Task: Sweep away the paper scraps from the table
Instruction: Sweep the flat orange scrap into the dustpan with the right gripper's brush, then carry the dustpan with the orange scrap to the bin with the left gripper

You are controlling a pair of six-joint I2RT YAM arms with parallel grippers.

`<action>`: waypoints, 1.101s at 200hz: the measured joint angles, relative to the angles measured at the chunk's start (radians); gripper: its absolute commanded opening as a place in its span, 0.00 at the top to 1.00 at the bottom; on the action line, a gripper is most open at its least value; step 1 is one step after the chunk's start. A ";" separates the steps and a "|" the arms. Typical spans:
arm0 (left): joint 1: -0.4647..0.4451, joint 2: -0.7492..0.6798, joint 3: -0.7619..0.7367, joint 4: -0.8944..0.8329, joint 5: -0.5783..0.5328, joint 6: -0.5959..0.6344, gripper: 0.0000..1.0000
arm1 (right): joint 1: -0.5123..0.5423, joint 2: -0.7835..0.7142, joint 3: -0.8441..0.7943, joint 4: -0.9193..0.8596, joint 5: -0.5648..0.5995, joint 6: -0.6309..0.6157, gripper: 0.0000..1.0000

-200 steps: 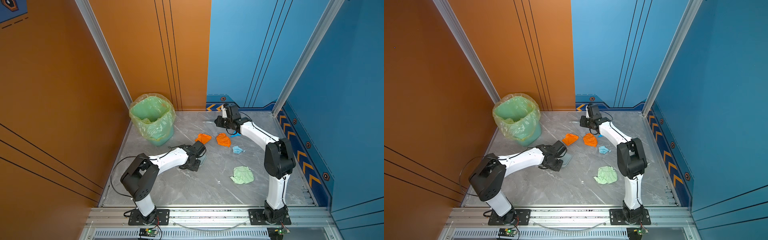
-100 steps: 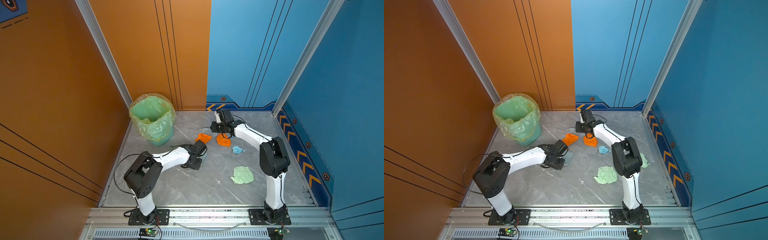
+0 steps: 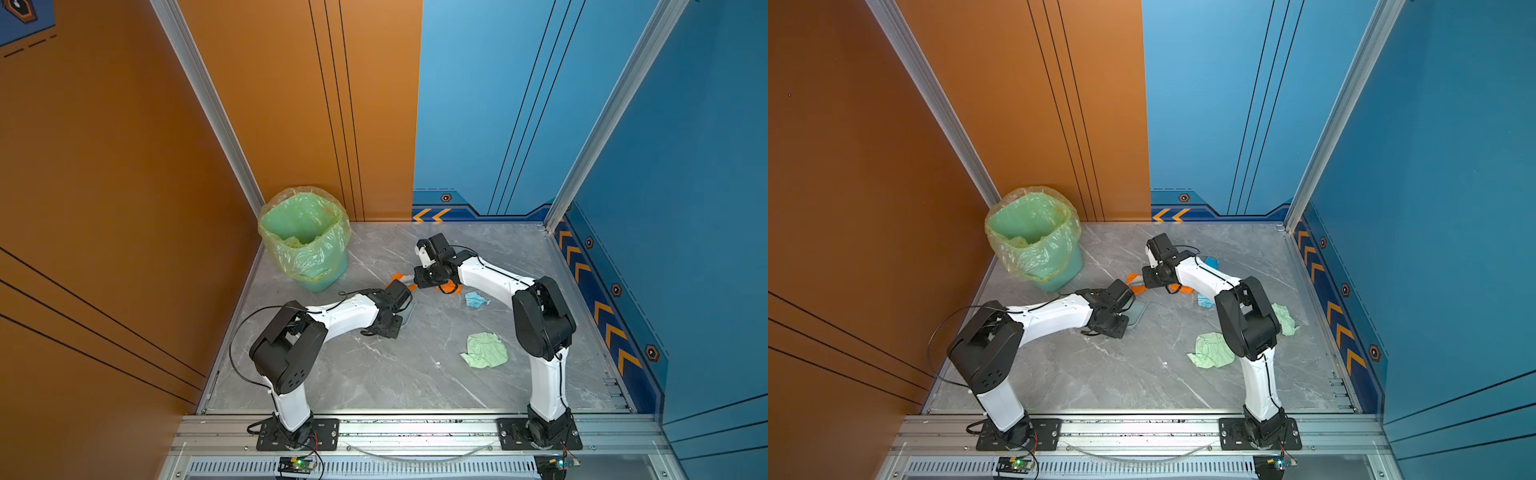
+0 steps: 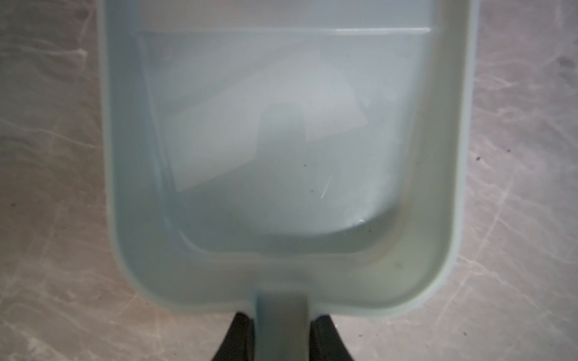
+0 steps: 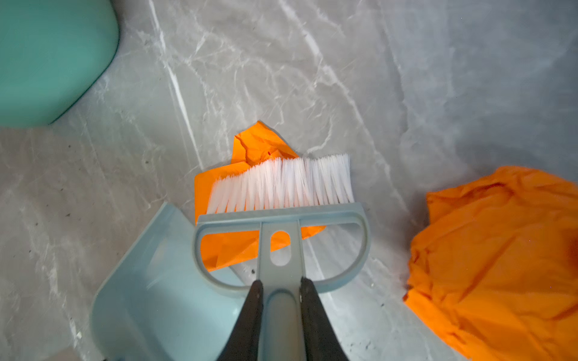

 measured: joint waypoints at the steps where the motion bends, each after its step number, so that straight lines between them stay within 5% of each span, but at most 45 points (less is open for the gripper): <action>1: 0.000 0.001 0.000 0.000 0.000 0.000 1.00 | 0.003 -0.003 -0.001 -0.003 -0.002 0.000 1.00; 76: 0.005 0.004 -0.008 0.028 0.005 -0.003 1.00 | 0.025 -0.142 -0.030 -0.163 -0.037 0.000 1.00; 148: 0.005 0.004 -0.012 0.045 0.011 -0.003 1.00 | -0.017 -0.101 0.104 -0.196 -0.007 0.000 1.00; 220: 0.003 -0.021 -0.027 0.066 0.019 0.005 1.00 | -0.053 -0.108 0.071 -0.197 0.062 -0.001 1.00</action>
